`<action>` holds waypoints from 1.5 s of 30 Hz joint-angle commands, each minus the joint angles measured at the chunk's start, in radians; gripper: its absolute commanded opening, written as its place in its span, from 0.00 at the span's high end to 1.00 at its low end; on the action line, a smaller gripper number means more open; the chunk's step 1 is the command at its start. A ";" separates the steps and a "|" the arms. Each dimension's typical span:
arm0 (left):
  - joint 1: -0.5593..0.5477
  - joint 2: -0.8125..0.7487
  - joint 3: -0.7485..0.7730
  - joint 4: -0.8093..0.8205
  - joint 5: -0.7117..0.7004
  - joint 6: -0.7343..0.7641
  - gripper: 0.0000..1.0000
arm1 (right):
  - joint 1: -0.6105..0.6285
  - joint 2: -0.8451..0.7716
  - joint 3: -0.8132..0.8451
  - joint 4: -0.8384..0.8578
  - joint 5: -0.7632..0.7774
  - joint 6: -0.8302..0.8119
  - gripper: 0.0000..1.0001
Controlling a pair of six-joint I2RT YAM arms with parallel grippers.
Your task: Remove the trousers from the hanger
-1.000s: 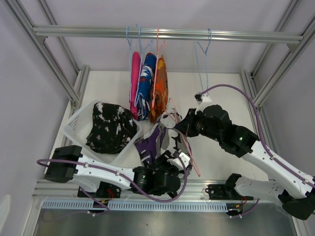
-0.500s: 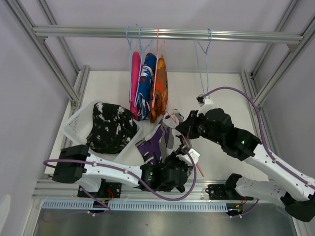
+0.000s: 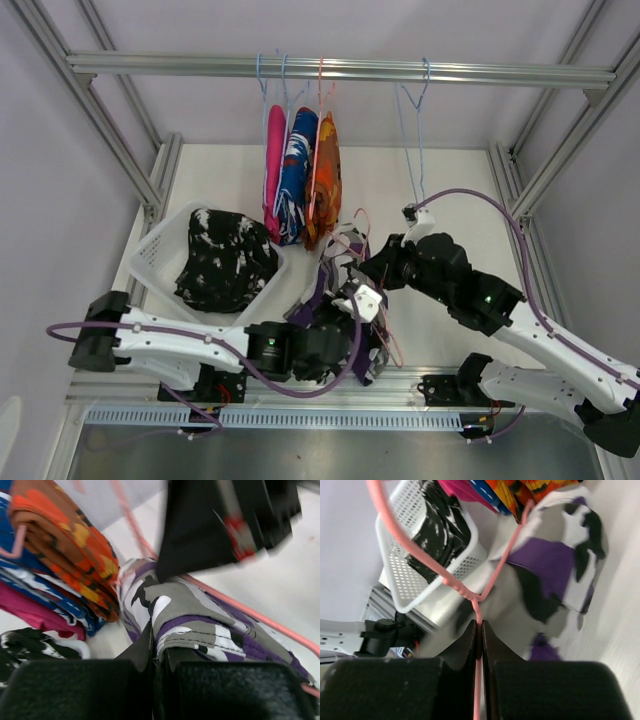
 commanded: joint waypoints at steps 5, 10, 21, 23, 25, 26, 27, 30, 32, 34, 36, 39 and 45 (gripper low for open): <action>-0.009 -0.236 0.083 0.086 -0.071 0.132 0.99 | 0.005 0.032 -0.092 0.137 0.026 0.028 1.00; -0.012 -0.326 0.092 0.156 -0.102 0.257 1.00 | 0.005 0.058 -0.114 0.156 0.024 0.034 1.00; 0.032 -0.491 0.129 0.218 -0.171 0.443 0.99 | 0.000 0.011 -0.189 0.165 0.023 0.051 1.00; 0.060 -0.517 0.130 0.204 -0.182 0.442 0.99 | 0.000 0.002 -0.202 0.161 0.023 0.052 1.00; 0.100 -0.534 0.130 0.183 -0.183 0.442 0.99 | 0.000 -0.006 -0.211 0.154 0.021 0.054 1.00; 0.110 -0.543 0.129 0.180 -0.180 0.440 0.99 | 0.000 -0.014 -0.218 0.153 0.024 0.054 1.00; 0.126 -0.560 0.129 0.177 -0.173 0.442 0.99 | -0.002 -0.015 -0.221 0.151 0.028 0.051 1.00; 0.135 -0.577 0.144 0.167 -0.156 0.440 1.00 | -0.003 -0.014 -0.241 0.154 0.028 0.051 1.00; 0.135 -0.577 0.175 0.155 -0.146 0.442 0.99 | -0.005 -0.009 -0.252 0.167 0.028 0.052 1.00; 0.137 -0.580 0.197 0.152 -0.137 0.440 1.00 | -0.009 0.000 -0.271 0.182 0.025 0.051 1.00; 0.137 -0.584 0.228 0.121 -0.122 0.402 0.99 | -0.012 0.014 -0.287 0.191 0.021 0.052 1.00; 0.137 -0.590 0.288 0.066 -0.088 0.338 1.00 | -0.018 0.035 -0.312 0.216 0.015 0.055 1.00; 0.137 -0.583 0.408 -0.030 -0.039 0.285 0.99 | -0.035 0.063 -0.340 0.249 0.002 0.054 1.00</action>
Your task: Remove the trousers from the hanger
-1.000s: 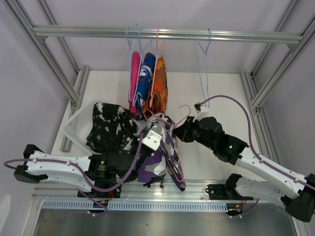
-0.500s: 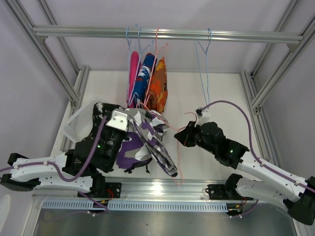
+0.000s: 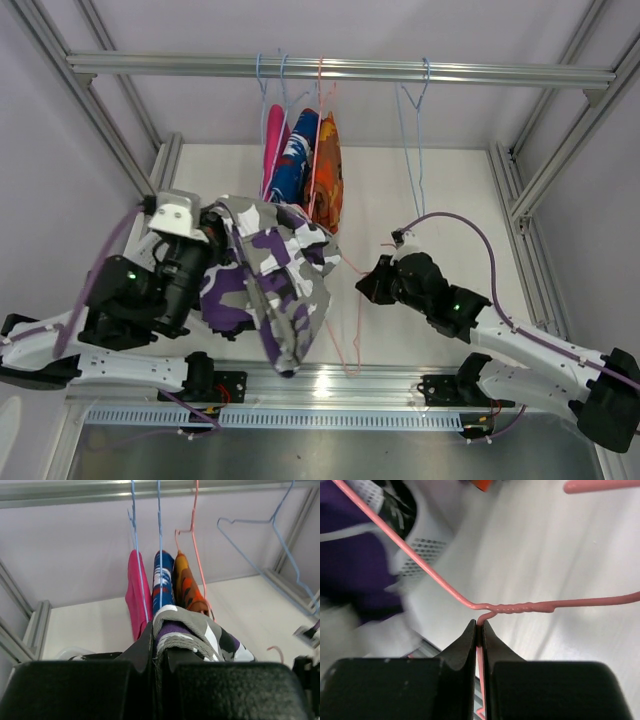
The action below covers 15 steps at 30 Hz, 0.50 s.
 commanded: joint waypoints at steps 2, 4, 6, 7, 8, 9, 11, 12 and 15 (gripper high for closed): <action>0.015 -0.055 0.155 0.075 0.070 -0.057 0.99 | -0.018 0.016 -0.028 -0.026 0.014 -0.026 1.00; 0.015 -0.066 0.169 0.054 0.080 -0.065 0.99 | -0.021 0.016 -0.035 -0.020 0.010 -0.029 1.00; 0.015 -0.084 0.175 0.038 0.081 -0.068 0.99 | -0.029 0.016 -0.041 -0.019 0.004 -0.029 1.00; 0.015 -0.090 0.173 0.040 0.074 -0.065 0.99 | -0.030 0.014 -0.044 -0.017 0.001 -0.031 1.00; 0.015 -0.098 0.173 0.038 0.072 -0.063 0.99 | -0.033 0.014 -0.047 -0.017 0.001 -0.029 1.00; 0.015 -0.111 0.170 0.038 0.067 -0.063 0.99 | -0.036 0.014 -0.049 -0.016 -0.004 -0.031 1.00; 0.015 -0.127 0.166 0.043 0.057 -0.057 0.99 | -0.039 0.014 -0.052 -0.014 -0.004 -0.032 1.00; 0.015 -0.135 0.158 0.050 0.049 -0.039 1.00 | -0.039 0.016 -0.054 -0.016 -0.005 -0.032 1.00; 0.015 -0.170 0.132 0.079 0.023 0.001 1.00 | -0.045 0.013 -0.058 -0.019 -0.006 -0.037 1.00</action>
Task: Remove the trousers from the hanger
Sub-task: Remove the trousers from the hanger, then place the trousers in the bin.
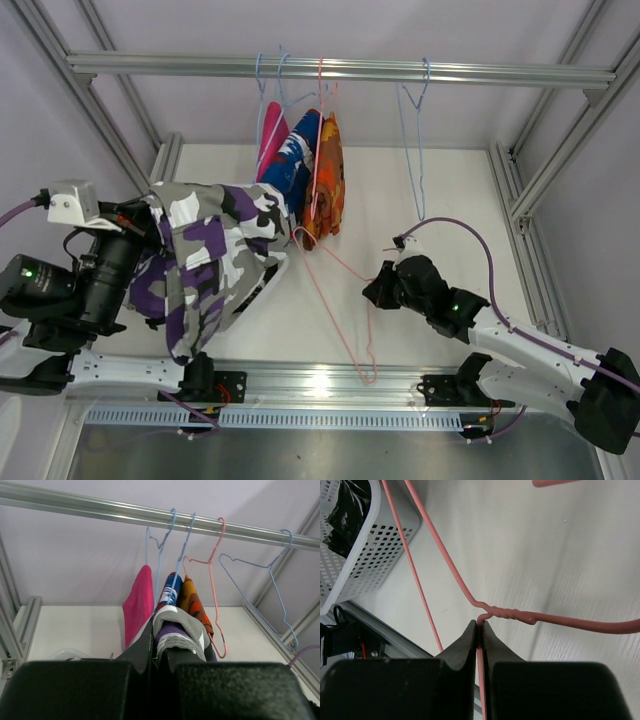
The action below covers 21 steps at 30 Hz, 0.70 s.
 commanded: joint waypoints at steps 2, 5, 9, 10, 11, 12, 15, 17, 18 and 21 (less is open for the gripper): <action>0.013 -0.061 -0.002 0.224 -0.025 0.086 0.99 | -0.014 -0.005 -0.007 0.024 -0.006 -0.018 1.00; 0.041 -0.108 -0.049 0.257 -0.048 0.139 0.99 | -0.022 -0.011 -0.009 0.018 -0.010 -0.021 1.00; 0.093 -0.147 -0.084 0.189 -0.067 0.109 0.99 | -0.033 -0.019 -0.012 0.010 -0.013 -0.026 1.00; 0.105 -0.151 -0.086 0.178 -0.071 0.102 0.99 | -0.037 -0.019 -0.013 0.012 -0.018 -0.026 1.00; 0.128 -0.161 -0.092 0.162 -0.079 0.082 1.00 | -0.040 -0.020 -0.015 0.012 -0.021 -0.028 1.00; 0.139 -0.165 -0.092 0.125 -0.085 0.071 1.00 | -0.042 -0.022 -0.015 0.010 -0.022 -0.028 1.00; 0.195 -0.185 -0.098 0.076 -0.114 0.027 1.00 | -0.045 -0.027 -0.015 0.009 -0.025 -0.029 1.00; 0.241 -0.188 -0.094 -0.007 -0.131 -0.031 1.00 | -0.046 -0.030 -0.015 0.006 -0.027 -0.029 1.00; 0.258 -0.188 -0.094 -0.029 -0.154 -0.052 0.99 | -0.048 -0.030 -0.015 0.007 -0.027 -0.031 1.00; 0.330 -0.178 -0.091 -0.166 -0.198 -0.170 0.99 | -0.051 -0.030 -0.016 0.010 -0.032 -0.031 1.00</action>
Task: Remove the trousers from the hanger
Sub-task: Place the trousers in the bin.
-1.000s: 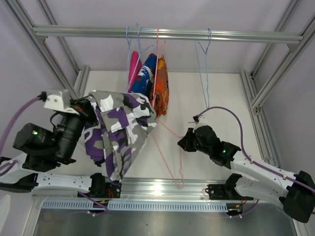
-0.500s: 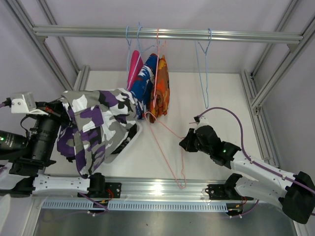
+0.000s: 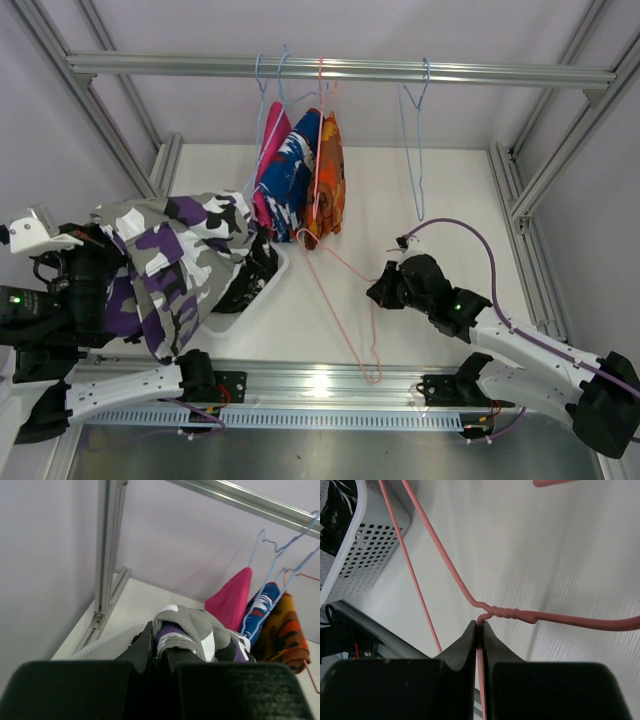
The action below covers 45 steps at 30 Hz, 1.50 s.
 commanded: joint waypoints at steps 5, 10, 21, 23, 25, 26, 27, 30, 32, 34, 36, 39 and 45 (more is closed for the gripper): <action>0.095 0.041 0.099 -0.609 -0.158 -0.598 1.00 | -0.012 -0.023 -0.006 0.024 -0.006 -0.015 1.00; 0.099 -0.008 0.078 -0.636 -0.158 -0.617 0.99 | -0.027 -0.017 -0.018 0.036 -0.019 -0.022 1.00; 0.099 -0.023 0.115 -0.674 -0.158 -0.620 0.99 | -0.038 0.042 -0.024 0.085 -0.031 -0.021 1.00; 0.099 -0.017 0.113 -0.709 -0.158 -0.650 0.99 | -0.039 0.043 -0.024 0.087 -0.060 -0.019 1.00; 0.103 -0.006 0.116 -0.764 -0.158 -0.708 0.99 | -0.039 0.042 -0.024 0.079 -0.057 -0.019 1.00; 0.108 -0.006 0.106 -0.769 -0.158 -0.721 1.00 | -0.039 0.036 -0.026 0.076 -0.056 -0.019 1.00; 0.114 -0.006 0.099 -0.763 -0.158 -0.724 0.99 | -0.041 0.031 -0.025 0.073 -0.053 -0.022 1.00; 0.151 -0.002 0.049 -0.720 -0.158 -0.724 0.99 | -0.044 0.009 -0.026 0.053 -0.051 -0.027 1.00; 0.189 0.014 0.010 -0.683 -0.158 -0.726 1.00 | -0.050 -0.004 -0.029 0.039 -0.051 -0.028 1.00; 0.238 0.038 -0.022 -0.675 -0.158 -0.761 0.99 | -0.053 -0.029 -0.029 0.028 -0.051 -0.031 1.00; 0.266 0.058 -0.052 -0.669 -0.158 -0.802 1.00 | -0.056 -0.040 -0.029 0.024 -0.052 -0.031 1.00; 0.321 0.096 -0.072 -0.598 -0.156 -0.821 0.99 | -0.056 -0.052 -0.029 0.016 -0.054 -0.033 1.00; 0.417 0.156 -0.120 -0.473 -0.156 -0.830 0.99 | -0.062 -0.050 -0.038 0.016 -0.060 -0.045 1.00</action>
